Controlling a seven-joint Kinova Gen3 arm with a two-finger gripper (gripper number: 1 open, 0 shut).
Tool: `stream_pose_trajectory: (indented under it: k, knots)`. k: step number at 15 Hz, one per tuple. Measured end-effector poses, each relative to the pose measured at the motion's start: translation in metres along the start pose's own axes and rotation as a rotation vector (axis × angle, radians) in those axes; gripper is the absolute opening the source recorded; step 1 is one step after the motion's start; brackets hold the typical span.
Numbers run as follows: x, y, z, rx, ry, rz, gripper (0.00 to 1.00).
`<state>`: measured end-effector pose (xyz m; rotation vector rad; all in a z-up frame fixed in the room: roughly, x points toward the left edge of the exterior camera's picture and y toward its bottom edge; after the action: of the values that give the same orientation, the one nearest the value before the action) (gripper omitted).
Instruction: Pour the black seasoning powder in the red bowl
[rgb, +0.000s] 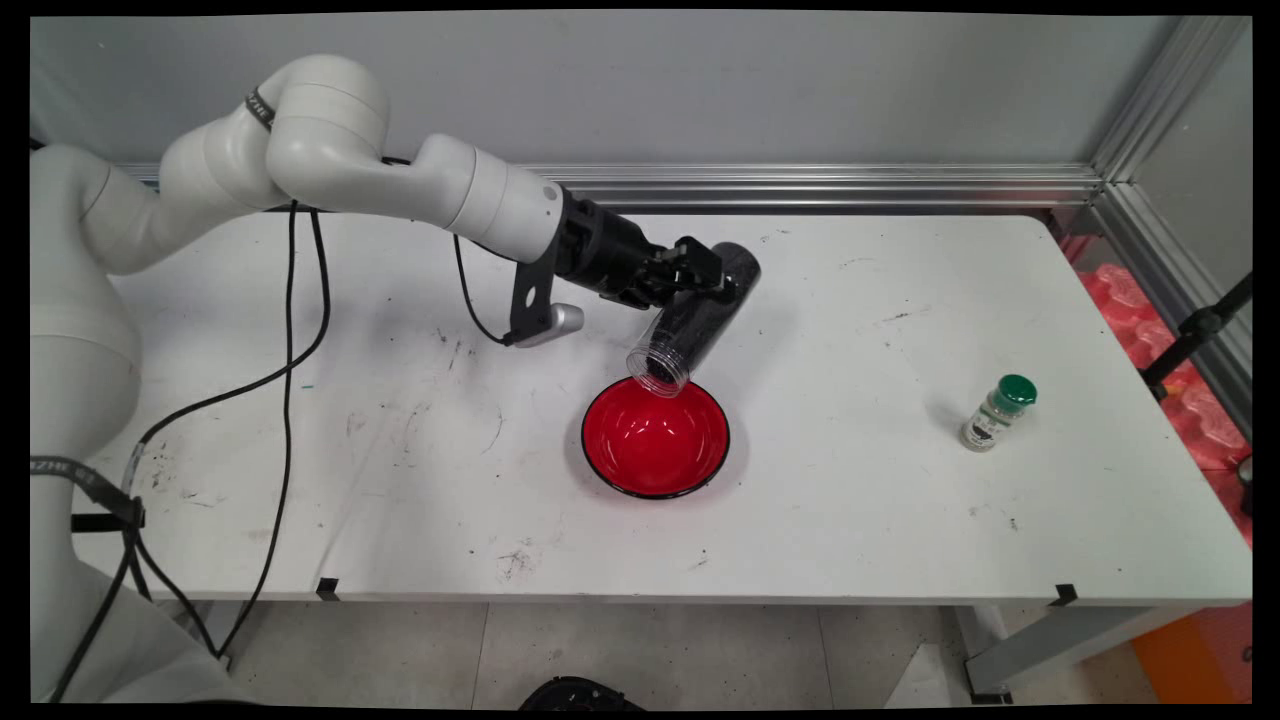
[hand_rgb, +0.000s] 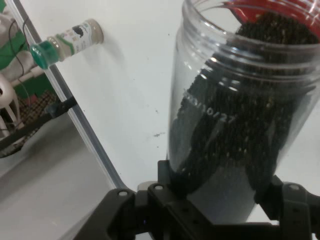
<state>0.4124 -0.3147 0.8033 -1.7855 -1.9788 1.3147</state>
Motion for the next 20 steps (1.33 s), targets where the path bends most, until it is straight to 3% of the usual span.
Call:
stream_pose_trajectory:
  k: [20]
  knots:
    - [0.009, -0.013, -0.005, 0.013, -0.063, 0.208, 0.0]
